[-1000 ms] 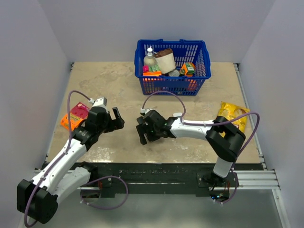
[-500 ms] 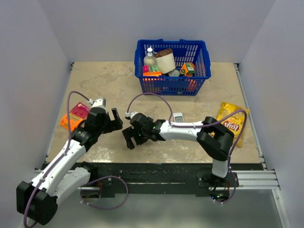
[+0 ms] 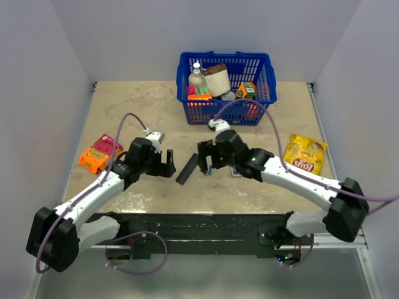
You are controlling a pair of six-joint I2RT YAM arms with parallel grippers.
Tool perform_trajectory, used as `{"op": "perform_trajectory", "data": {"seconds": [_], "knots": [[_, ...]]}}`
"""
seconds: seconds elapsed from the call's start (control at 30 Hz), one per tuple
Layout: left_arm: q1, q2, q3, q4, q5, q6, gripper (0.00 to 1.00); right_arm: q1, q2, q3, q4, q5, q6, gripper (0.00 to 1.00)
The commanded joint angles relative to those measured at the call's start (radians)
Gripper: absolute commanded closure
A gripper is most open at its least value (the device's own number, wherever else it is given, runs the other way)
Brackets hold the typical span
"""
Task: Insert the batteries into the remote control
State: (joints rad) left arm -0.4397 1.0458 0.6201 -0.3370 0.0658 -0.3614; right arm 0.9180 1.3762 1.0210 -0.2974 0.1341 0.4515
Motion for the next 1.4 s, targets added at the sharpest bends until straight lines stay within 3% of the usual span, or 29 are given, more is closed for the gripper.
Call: {"op": "perform_trajectory", "data": {"seconds": [0.0,0.23,0.8,1.03,1.17,1.37], "knots": [[-0.076,0.107,0.049,0.066,0.066,0.093,0.01,-0.111,-0.126,-0.097,-0.06,0.047,-0.019,0.11],[-0.241,0.31,0.144,0.032,-0.033,0.127,0.02,-0.169,-0.207,-0.128,-0.095,0.071,-0.036,0.11],[-0.317,0.583,0.256,0.012,-0.112,0.134,0.31,-0.171,-0.276,-0.176,-0.112,0.099,-0.008,0.11],[-0.317,0.596,0.254,-0.056,-0.141,0.133,0.49,-0.171,-0.278,-0.17,-0.12,0.101,-0.013,0.11],[-0.315,0.573,0.251,-0.1,-0.175,0.134,0.74,-0.171,-0.267,-0.159,-0.117,0.079,-0.031,0.1],[-0.315,0.424,0.285,-0.126,-0.176,0.19,0.8,-0.171,-0.267,-0.133,-0.085,0.061,-0.091,0.09]]}}
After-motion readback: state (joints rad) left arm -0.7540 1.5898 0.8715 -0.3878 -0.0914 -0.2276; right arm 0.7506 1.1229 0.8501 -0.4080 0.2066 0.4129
